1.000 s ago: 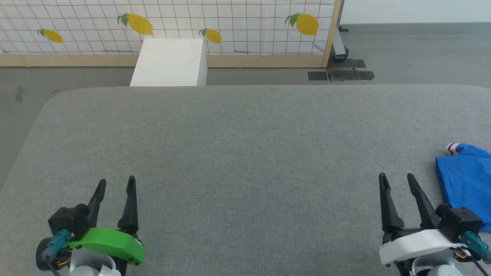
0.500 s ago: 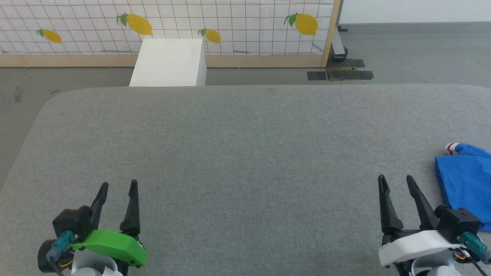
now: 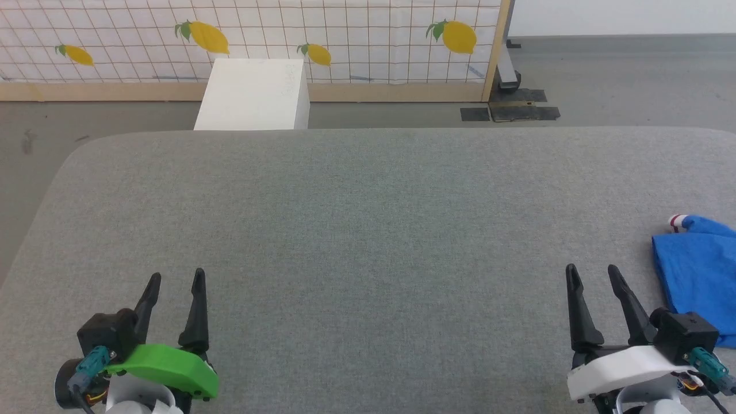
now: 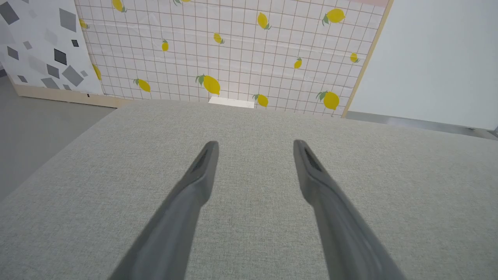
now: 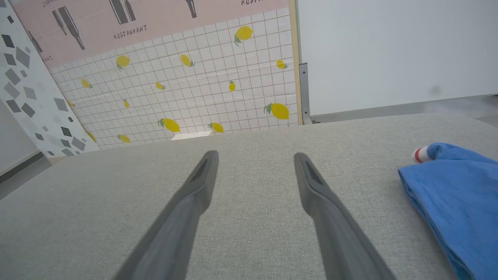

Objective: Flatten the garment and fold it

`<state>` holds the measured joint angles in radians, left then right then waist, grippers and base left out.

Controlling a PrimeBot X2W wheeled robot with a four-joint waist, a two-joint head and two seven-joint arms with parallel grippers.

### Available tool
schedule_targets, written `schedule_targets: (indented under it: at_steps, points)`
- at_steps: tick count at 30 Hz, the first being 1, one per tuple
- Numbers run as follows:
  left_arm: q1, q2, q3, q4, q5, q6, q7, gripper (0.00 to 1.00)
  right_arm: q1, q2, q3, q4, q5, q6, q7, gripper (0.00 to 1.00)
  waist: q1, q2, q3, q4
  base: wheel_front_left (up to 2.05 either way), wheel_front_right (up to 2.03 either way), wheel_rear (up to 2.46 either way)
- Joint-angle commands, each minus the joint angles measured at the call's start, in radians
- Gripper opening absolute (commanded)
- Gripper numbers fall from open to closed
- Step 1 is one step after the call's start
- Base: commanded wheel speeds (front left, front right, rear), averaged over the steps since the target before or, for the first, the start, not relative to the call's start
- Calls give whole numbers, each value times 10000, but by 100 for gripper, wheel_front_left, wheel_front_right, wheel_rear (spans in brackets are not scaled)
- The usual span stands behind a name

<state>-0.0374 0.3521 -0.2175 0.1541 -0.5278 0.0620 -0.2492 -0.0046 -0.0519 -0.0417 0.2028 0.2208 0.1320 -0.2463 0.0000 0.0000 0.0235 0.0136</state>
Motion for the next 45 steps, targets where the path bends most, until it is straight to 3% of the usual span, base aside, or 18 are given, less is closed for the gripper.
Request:
schedule_targets:
  at_steps: [1, 13, 14, 45]
  points:
    - [-11, 49, 13, 0, 23, -37, -66, 100, 106, 16, -5, 15, 31, -13, 26, 100, 0, 0, 3, 3, 0, 0, 0]
    - [-21, 66, 6, 48, -56, -90, -77, 100, 88, 16, -10, 80, 9, -13, 25, 100, 0, 0, -39, 2, 0, 0, 0]
    - [-1, 5, 2, 27, -16, -39, 0, 0, 0, 2, -9, 65, -2, 0, 2, 0, 0, 0, -40, 1, 0, 0, 0]
    - [76, -622, 443, -301, 1067, -156, 520, 0, 9, 3, 81, -361, -452, -3, 504, 0, 0, 0, -81, -28, 0, 0, 0]
